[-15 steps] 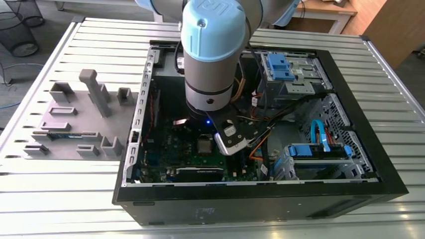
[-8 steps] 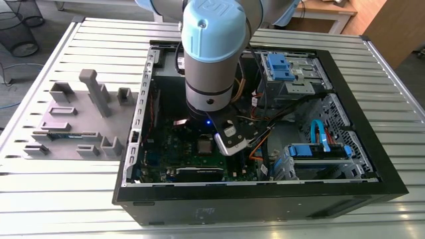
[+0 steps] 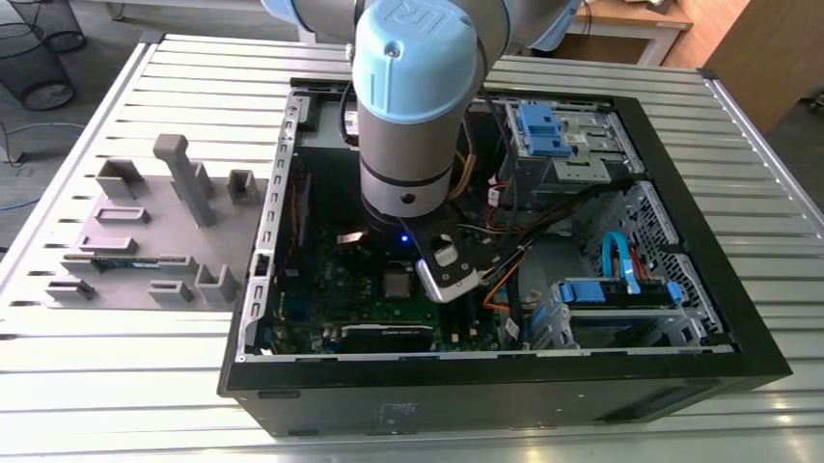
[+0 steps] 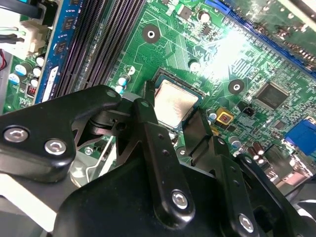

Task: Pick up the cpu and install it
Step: 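Place the cpu into insertion slot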

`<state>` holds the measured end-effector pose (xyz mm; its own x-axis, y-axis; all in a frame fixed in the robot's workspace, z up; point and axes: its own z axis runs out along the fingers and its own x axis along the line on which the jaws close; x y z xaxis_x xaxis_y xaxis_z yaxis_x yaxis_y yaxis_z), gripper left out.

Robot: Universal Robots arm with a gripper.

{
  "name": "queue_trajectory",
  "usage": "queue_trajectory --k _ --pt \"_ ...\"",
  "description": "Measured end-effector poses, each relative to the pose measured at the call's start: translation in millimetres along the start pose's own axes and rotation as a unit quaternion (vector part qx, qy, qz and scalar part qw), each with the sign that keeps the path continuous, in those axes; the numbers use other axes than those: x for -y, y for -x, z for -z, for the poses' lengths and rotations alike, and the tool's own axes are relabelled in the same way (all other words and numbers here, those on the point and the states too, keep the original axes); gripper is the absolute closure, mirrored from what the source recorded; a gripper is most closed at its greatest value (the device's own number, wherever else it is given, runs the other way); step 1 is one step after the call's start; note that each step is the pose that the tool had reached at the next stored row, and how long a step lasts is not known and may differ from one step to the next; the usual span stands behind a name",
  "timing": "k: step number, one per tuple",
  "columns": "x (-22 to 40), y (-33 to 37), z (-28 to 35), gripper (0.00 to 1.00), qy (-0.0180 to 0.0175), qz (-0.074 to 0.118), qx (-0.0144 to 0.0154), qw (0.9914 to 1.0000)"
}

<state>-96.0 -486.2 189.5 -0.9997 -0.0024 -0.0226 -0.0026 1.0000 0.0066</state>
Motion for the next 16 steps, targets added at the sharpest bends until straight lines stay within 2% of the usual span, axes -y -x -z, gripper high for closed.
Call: queue_trajectory --k 16 --pt "-0.1 0.1 -1.7 0.52 0.0005 0.0 0.0004 1.0"
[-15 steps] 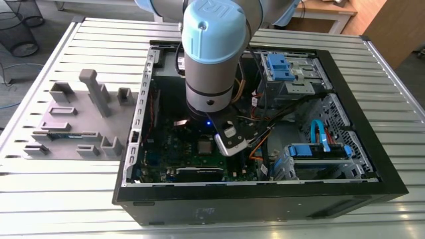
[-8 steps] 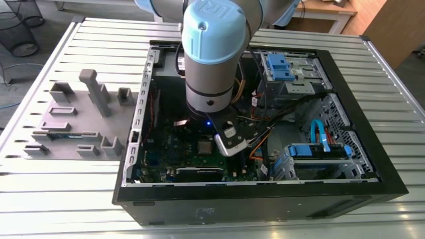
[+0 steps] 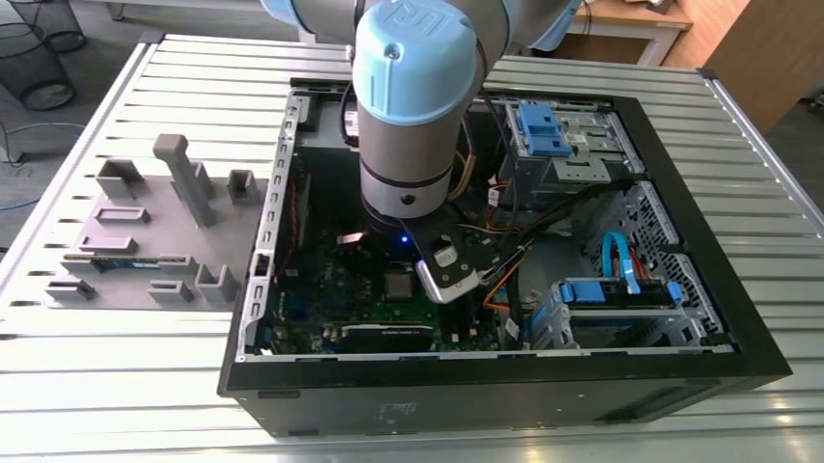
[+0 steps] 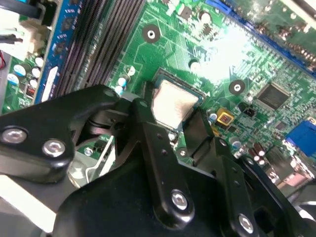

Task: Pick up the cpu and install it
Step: 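Place the cpu into insertion slot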

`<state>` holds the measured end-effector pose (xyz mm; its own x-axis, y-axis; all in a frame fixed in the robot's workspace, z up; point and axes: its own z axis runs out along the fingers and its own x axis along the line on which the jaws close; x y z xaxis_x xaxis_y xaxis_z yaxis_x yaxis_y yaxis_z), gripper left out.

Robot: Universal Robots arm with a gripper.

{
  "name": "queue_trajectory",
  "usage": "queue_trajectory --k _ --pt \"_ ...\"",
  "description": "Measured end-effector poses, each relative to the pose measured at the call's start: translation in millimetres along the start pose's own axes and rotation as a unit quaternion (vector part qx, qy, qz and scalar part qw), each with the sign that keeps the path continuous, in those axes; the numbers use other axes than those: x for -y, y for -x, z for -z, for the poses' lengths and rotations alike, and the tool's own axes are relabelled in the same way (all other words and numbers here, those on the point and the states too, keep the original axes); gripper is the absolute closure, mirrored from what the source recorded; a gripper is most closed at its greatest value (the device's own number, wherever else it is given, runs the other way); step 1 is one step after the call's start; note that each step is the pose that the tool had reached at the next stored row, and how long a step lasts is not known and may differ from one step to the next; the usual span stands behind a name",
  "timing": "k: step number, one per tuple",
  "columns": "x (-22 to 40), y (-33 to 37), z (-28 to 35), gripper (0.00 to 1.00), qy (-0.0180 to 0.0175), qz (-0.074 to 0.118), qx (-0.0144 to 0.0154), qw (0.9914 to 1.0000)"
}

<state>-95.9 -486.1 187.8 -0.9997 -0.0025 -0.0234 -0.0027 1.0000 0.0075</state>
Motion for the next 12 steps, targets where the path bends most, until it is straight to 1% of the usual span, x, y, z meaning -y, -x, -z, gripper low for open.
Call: queue_trajectory --k 1,12 --pt "0.0 -0.1 0.1 0.46 -0.0001 0.0 -0.0002 1.0" --pt "0.1 -0.1 0.1 0.46 -0.0003 0.0 -0.0003 1.0"
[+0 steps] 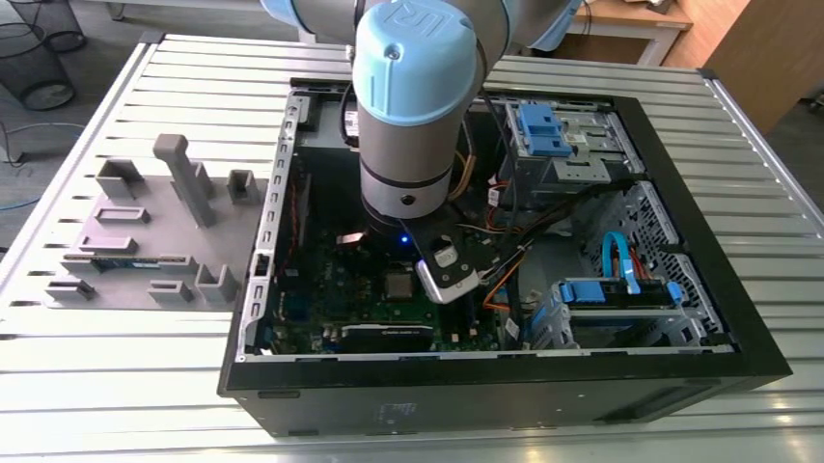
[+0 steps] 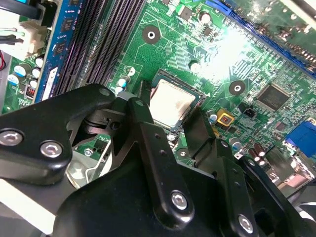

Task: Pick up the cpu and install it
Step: 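Place the cpu into insertion slot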

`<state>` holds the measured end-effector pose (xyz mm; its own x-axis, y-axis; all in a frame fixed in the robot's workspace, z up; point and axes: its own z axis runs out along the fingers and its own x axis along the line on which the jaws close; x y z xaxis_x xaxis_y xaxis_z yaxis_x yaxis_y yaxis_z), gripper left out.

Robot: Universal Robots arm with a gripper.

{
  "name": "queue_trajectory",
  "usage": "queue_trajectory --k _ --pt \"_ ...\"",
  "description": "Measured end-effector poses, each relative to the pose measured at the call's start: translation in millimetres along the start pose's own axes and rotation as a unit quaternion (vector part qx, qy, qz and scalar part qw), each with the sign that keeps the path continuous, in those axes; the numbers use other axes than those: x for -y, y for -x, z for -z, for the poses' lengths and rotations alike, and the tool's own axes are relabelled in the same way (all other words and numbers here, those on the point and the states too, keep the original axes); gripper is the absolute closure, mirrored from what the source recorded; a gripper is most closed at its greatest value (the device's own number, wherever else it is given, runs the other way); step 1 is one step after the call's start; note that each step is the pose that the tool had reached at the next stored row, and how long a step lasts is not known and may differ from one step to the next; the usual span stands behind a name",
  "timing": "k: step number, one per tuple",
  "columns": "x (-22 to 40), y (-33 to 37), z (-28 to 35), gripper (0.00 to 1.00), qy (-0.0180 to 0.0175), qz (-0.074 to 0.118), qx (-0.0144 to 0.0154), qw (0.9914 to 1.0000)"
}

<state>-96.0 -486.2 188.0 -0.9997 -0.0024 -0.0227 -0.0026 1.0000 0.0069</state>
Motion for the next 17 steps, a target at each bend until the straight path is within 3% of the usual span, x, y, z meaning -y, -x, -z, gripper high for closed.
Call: queue_trajectory --k 17 --pt "0.0 0.0 -0.2 0.51 -0.0002 -0.001 0.0 1.0"
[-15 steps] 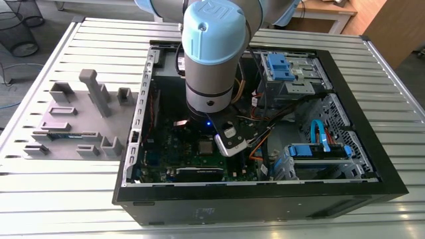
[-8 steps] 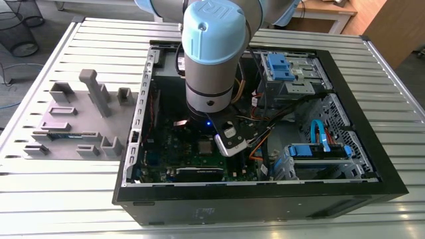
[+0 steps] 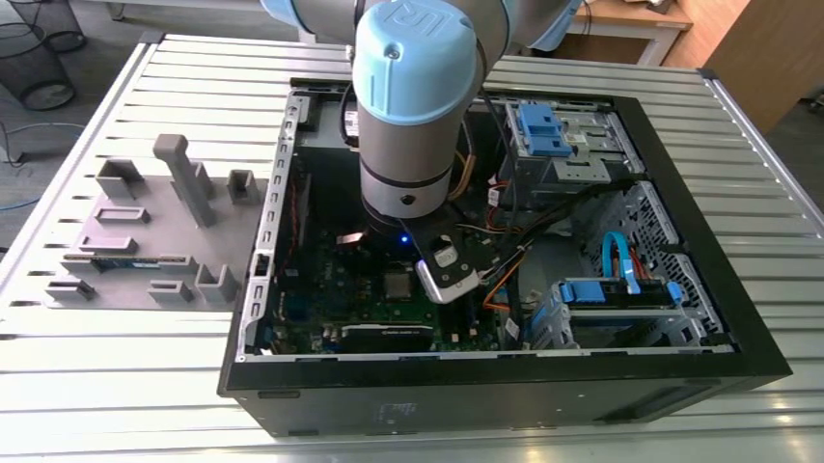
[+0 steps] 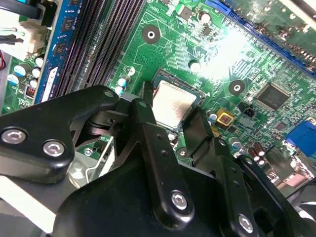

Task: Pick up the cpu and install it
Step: 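Place the cpu into insertion slot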

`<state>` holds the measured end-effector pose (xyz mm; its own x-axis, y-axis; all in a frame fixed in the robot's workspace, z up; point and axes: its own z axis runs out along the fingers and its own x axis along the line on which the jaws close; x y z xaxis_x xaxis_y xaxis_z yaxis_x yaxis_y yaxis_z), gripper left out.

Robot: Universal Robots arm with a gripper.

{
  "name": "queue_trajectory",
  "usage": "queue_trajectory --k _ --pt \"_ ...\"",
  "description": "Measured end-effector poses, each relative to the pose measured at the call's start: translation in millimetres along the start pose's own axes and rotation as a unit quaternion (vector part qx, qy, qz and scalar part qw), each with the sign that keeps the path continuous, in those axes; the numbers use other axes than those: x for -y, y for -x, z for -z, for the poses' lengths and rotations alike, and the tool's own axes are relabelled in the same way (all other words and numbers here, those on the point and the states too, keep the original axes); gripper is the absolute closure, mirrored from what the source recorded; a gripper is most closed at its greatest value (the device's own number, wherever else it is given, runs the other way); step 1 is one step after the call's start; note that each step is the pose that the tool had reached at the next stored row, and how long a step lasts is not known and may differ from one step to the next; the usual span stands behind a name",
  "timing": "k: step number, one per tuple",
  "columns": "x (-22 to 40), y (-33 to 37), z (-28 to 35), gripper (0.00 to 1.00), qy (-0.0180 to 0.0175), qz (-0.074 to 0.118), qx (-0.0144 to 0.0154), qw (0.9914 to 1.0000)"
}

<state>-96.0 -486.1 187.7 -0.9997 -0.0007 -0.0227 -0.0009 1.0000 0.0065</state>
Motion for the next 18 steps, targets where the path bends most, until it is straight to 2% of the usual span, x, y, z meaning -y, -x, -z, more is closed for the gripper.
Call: queue_trajectory --k 3,7,15,18 --pt "0.0 0.0 0.0 0.51 -0.0019 -0.013 0.0002 0.99991" --pt "0.0 0.1 0.0 0.51 -0.0033 -0.018 0.0002 0.99983" --pt "0.0 0.1 0.0 0.51 -0.0034 -0.018 0.0002 0.99982" --pt "-0.1 0.2 2.1 0.51 -0.0029 -0.018 0.0005 0.99983"
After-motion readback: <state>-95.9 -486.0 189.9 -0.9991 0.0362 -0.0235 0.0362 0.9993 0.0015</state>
